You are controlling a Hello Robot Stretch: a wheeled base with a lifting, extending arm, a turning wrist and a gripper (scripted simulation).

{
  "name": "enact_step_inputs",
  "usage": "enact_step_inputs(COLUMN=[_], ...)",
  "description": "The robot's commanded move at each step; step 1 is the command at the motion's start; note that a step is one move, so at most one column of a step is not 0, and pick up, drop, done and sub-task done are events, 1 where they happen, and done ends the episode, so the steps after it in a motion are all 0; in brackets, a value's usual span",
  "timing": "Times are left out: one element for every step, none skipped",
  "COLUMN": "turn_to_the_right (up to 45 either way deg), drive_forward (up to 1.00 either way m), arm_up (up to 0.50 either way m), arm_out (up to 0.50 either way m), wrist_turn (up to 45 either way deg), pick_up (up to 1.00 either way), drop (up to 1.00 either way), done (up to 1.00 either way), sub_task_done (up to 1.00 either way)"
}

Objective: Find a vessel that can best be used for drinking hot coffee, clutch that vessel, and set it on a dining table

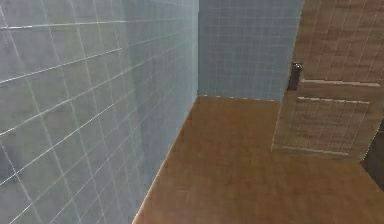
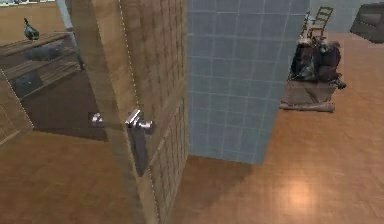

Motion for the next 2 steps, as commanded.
enact_step_inputs(turn_to_the_right=[9.0,3.0], drive_forward=[0.0,0.0], arm_up=[0.0,0.0], arm_out=[0.0,0.0], wrist_turn=[0.0,0.0], pick_up=[0.0,0.0], drop=[0.0,0.0], done=[0.0,0.0], sub_task_done=[0.0,0.0])
